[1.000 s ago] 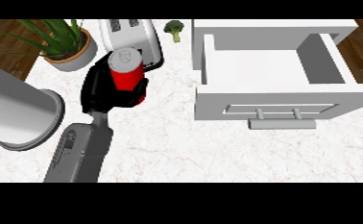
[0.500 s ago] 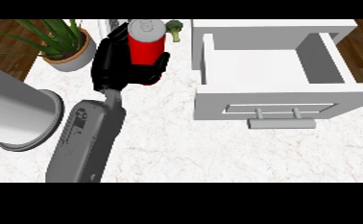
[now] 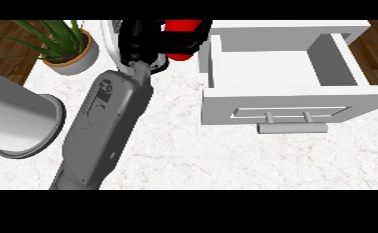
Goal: Pick up the can, place it into the drawer and close the drawer
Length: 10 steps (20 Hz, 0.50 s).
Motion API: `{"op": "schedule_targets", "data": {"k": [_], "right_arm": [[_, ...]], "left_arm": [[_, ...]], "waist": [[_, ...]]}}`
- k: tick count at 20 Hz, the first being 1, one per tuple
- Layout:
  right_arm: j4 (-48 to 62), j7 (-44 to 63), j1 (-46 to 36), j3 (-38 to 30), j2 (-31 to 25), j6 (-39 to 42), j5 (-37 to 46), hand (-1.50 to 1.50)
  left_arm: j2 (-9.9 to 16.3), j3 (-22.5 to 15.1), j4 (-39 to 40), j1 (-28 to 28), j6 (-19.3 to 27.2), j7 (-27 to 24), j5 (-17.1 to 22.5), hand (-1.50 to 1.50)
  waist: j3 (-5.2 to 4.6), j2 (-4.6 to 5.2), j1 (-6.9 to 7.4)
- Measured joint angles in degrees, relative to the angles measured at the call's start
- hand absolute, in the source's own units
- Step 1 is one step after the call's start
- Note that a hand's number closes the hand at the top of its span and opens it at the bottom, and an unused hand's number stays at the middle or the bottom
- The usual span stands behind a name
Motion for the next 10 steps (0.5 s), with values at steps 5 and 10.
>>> {"op": "schedule_targets", "data": {"k": [5, 10], "right_arm": [[-0.71, 0.84, -0.62, 0.66, -0.38, -1.41, -0.61, -1.50], [-0.19, 0.56, -1.13, 1.05, -0.03, -0.95, 0.30, -1.50]], "left_arm": [[-0.01, -0.64, 6.55, -7.45, 2.97, -0.51, 1.12, 1.50], [-0.01, -2.26, 13.36, -13.91, 5.81, -2.16, 3.73, 1.50]], "waist": [[0.01, 0.08, -0.25], [0.02, 0.15, -0.52]]}}
